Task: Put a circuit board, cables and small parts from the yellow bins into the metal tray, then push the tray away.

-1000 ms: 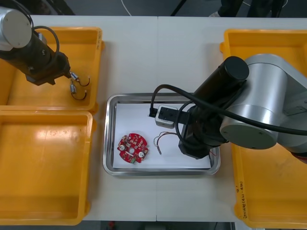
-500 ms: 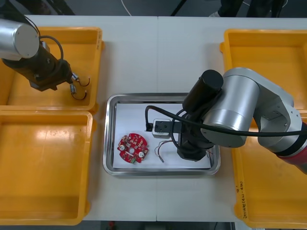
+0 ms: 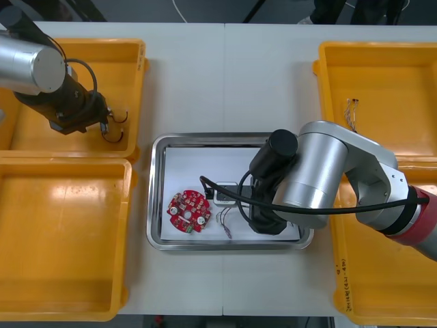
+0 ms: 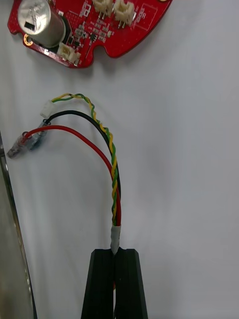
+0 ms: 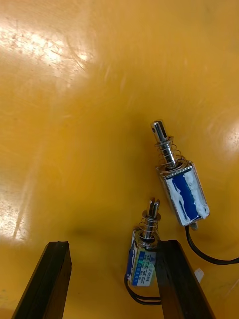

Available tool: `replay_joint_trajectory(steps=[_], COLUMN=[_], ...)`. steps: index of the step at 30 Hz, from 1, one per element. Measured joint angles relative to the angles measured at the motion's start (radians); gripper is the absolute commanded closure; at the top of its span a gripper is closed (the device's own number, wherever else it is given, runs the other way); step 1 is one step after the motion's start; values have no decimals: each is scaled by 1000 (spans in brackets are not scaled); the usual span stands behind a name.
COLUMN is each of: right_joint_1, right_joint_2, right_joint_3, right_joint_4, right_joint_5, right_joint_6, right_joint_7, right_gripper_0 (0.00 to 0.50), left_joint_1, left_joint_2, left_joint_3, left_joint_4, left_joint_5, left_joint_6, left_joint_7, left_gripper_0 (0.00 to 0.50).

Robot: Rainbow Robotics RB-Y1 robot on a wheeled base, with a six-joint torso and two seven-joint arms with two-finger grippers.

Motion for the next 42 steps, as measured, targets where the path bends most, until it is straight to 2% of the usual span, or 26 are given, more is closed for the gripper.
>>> replay_joint_trajectory(steps=[7, 13, 14, 16, 17, 18, 19, 20, 32, 33, 34, 36, 39, 42], right_joint_1=[0, 0, 0, 0, 0, 0, 0, 0, 0, 0, 0, 0, 0, 0], right_joint_2=[0, 0, 0, 0, 0, 0, 0, 0, 0, 0, 0, 0, 9, 39], right_joint_3=[24, 42, 43, 44, 45, 46, 47, 47, 48, 48, 47, 44, 18, -40], right_joint_4=[4, 4, 4, 4, 4, 4, 4, 4, 4, 4, 4, 4, 4, 4], right_joint_5=[45, 52, 52, 56, 60, 65, 69, 71, 75, 75, 75, 75, 74, 72], right_joint_6=[-4, -10, -10, -10, -11, -12, -16, -20, -40, -40, -40, -40, -10, 78], right_joint_7=[0, 0, 0, 0, 0, 0, 0, 0, 0, 0, 0, 0, 0, 0], right_gripper_0=[500, 500, 487, 431, 332, 207, 135, 0, 0, 0, 0, 0, 0, 0], left_joint_1=[-5, -5, -5, -4, -4, -3, -3, -2, -2, -2, -2, -2, -2, -2], left_joint_2=[0, -1, -1, -1, -1, -1, -2, -2, -3, -3, -3, -3, -3, -3], left_joint_3=[-12, -12, -12, -13, -13, -13, -14, -14, -44, -44, -44, -44, -44, -44], left_joint_4=[2, 5, 7, 13, 15, 17, 18, 18, 19, 19, 19, 19, 19, 19], left_joint_5=[1, 1, 1, 1, 1, 1, 1, 1, 1, 1, 1, 1, 1, 1], left_joint_6=[-7, -16, -22, -38, -46, -54, -60, -64, -76, -76, -76, -76, -76, -76], left_joint_7=[0, 0, 0, 0, 0, 0, 0, 0, -1, -1, -1, -1, -1, -1], left_gripper_0=[0, 0, 0, 0, 0, 0, 0, 0, 0, 111, 188, 495, 500, 500])
